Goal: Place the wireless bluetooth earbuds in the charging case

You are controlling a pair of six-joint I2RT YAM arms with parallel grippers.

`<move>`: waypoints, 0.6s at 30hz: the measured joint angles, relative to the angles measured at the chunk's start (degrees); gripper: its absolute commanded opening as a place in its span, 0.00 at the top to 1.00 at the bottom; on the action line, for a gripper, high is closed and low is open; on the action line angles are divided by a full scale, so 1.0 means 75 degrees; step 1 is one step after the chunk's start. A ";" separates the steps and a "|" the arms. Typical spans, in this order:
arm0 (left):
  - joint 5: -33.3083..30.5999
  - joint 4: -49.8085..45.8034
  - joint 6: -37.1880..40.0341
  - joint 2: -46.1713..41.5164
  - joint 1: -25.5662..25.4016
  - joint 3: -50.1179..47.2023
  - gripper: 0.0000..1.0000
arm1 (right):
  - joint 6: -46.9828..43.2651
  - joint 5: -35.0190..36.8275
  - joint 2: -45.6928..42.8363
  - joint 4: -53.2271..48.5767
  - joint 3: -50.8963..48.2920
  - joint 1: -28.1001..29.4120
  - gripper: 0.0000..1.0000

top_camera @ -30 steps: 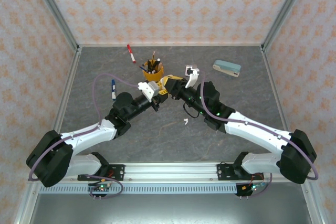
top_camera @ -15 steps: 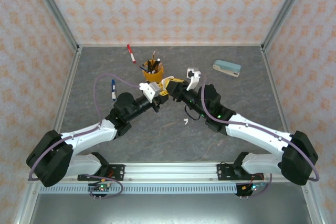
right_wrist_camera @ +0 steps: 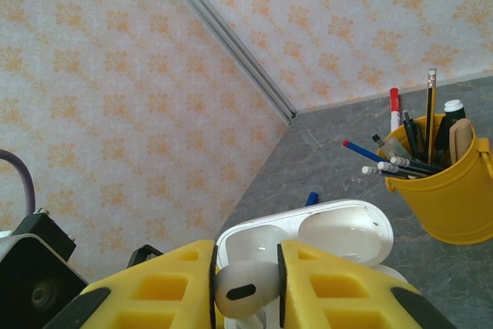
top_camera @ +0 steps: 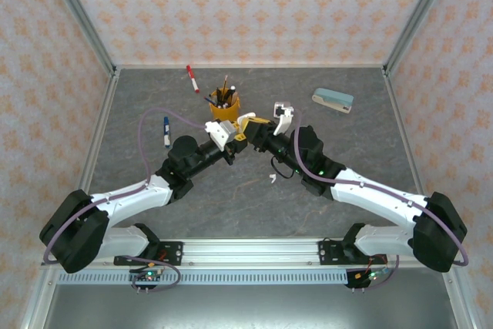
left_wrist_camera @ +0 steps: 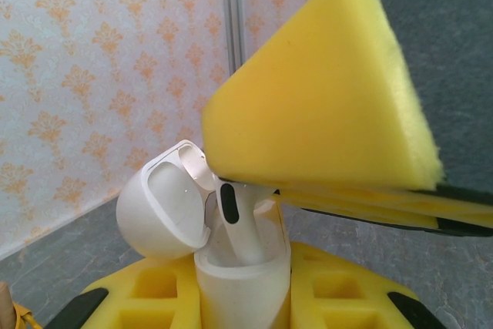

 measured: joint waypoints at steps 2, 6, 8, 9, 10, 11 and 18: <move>0.0000 -0.0015 0.0000 0.0000 0.0000 0.0000 1.00 | 0.0023 0.0044 0.0000 -0.0003 -0.0003 0.0015 0.72; -0.0015 -0.0020 0.0000 0.0000 0.0000 0.0000 1.00 | 0.0085 0.0125 -0.0006 -0.0009 -0.0015 0.0035 0.67; -0.0026 -0.0020 -0.0003 0.0000 0.0000 0.0000 1.00 | 0.0099 0.0163 -0.0006 -0.0015 -0.0015 0.0035 0.65; -0.0029 -0.0020 -0.0003 0.0000 0.0000 0.0000 1.00 | 0.0108 0.0184 -0.0006 -0.0017 -0.0015 0.0035 0.64; -0.0032 -0.0023 -0.0003 0.0000 0.0000 0.0000 1.00 | 0.0143 0.0195 -0.0006 -0.0017 -0.0015 0.0035 0.64; -0.0035 -0.0023 -0.0003 0.0000 0.0000 0.0000 1.00 | 0.0163 0.0219 -0.0006 -0.0020 -0.0015 0.0052 0.63; -0.0032 0.0015 -0.0003 0.0000 0.0000 0.0000 1.00 | 0.0210 0.0338 -0.0181 -0.0236 -0.0015 0.0061 0.55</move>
